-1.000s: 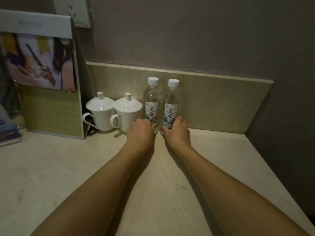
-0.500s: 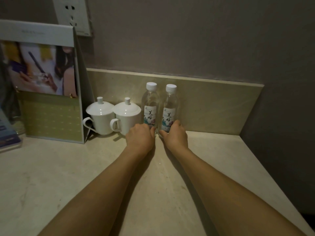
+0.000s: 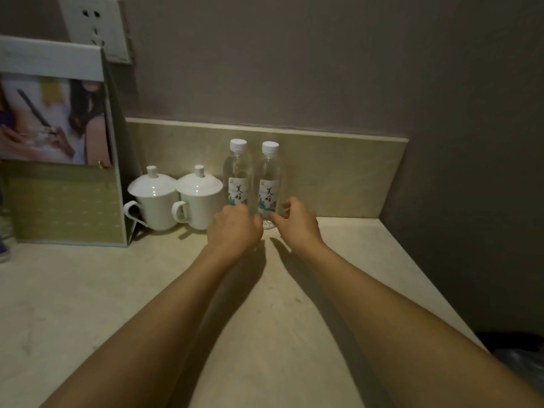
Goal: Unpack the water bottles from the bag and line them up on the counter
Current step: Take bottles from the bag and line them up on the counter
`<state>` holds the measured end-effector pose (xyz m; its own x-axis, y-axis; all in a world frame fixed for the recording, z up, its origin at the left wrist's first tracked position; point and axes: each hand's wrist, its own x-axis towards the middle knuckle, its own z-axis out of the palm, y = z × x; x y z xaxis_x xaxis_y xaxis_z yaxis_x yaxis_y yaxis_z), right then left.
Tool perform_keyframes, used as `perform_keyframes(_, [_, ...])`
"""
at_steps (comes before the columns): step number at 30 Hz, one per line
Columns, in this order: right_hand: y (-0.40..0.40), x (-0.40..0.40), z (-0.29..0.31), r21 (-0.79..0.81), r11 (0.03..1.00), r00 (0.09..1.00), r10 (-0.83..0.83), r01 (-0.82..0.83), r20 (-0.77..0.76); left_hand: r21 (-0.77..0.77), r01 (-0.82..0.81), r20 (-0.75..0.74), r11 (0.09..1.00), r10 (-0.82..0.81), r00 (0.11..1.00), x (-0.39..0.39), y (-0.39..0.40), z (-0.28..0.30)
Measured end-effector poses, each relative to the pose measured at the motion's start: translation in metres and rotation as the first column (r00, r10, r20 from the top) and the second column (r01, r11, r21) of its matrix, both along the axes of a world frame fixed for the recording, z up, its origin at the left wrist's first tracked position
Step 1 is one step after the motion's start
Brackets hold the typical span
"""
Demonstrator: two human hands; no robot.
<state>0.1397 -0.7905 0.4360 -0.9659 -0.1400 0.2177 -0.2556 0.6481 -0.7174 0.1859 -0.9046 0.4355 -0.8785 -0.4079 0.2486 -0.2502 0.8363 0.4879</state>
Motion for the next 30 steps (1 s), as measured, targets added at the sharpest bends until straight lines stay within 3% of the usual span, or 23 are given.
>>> perform_keyframes(7, [0.042,0.022,0.012,-0.048,0.998,0.999,0.025,-0.026,-0.034,0.009,0.087,-0.022,0.996,-0.087,0.996,0.028,0.037,0.015])
perform_keyframes(12, [0.118,0.049,0.039,-0.075,0.995,0.989,0.051,-0.061,-0.138,0.05,0.172,-0.097,0.984,-0.166,0.981,0.047,0.113,0.044])
perform_keyframes(17, [0.243,0.075,0.046,-0.128,0.992,0.976,-0.008,-0.02,-0.215,0.109,0.304,-0.185,0.946,-0.282,0.942,0.059,0.243,0.057])
perform_keyframes(25, [0.489,0.107,0.016,-0.225,0.948,0.949,-0.266,0.226,-0.169,0.136,0.479,-0.173,0.867,-0.456,0.873,0.064,0.481,0.042])
perform_keyframes(30, [0.601,0.111,-0.02,-0.294,0.894,0.906,-0.394,0.339,-0.156,0.149,0.576,-0.121,0.804,-0.564,0.817,0.054,0.599,0.018])
